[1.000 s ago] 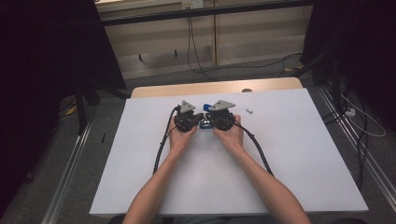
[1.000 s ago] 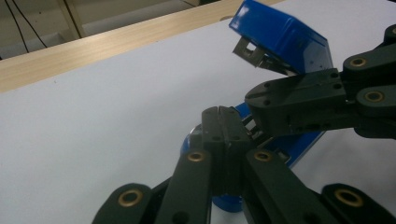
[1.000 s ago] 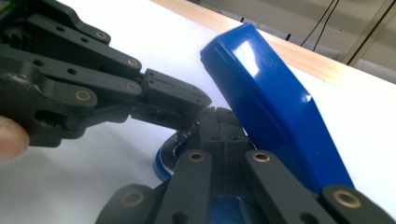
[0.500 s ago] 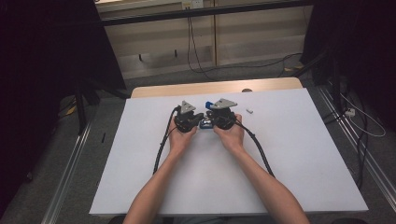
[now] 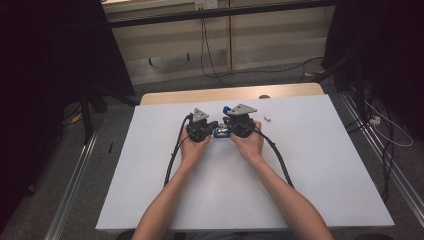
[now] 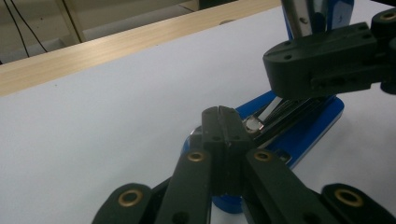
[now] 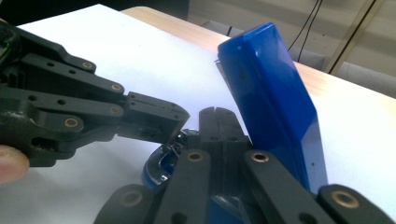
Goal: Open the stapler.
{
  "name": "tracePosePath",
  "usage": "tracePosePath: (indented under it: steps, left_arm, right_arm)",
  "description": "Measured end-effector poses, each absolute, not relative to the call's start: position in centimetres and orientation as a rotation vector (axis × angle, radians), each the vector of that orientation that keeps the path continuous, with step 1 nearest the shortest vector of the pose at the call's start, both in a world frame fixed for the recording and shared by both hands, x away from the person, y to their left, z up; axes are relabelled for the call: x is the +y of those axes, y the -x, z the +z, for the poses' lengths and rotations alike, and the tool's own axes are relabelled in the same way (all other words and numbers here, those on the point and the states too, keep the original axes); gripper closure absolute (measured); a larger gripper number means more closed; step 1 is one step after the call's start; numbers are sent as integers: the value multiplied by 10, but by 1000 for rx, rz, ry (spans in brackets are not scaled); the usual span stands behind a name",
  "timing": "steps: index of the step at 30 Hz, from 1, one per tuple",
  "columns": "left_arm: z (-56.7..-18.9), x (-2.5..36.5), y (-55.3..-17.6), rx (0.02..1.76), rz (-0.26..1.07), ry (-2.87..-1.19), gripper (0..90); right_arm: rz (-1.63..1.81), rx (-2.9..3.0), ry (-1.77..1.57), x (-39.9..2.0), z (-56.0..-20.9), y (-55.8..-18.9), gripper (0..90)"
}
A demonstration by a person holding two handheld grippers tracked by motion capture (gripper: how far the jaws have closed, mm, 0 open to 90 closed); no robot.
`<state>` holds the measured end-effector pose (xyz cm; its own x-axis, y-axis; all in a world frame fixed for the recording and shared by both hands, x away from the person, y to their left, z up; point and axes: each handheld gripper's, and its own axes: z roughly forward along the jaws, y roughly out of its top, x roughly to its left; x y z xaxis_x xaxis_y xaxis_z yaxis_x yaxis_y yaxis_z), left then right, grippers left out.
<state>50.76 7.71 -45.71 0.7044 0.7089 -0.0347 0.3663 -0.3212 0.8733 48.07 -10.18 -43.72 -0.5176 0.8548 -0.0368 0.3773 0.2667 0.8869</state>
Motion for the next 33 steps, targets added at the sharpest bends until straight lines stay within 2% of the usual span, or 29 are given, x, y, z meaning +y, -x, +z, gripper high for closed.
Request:
tracePosePath:
  steps: [33]
  left_arm:
    - [-457, 77, -507, 799, 463, -1956, 900]
  right_arm:
    - [1172, 1986, -1129, -128, -424, -477, 900]
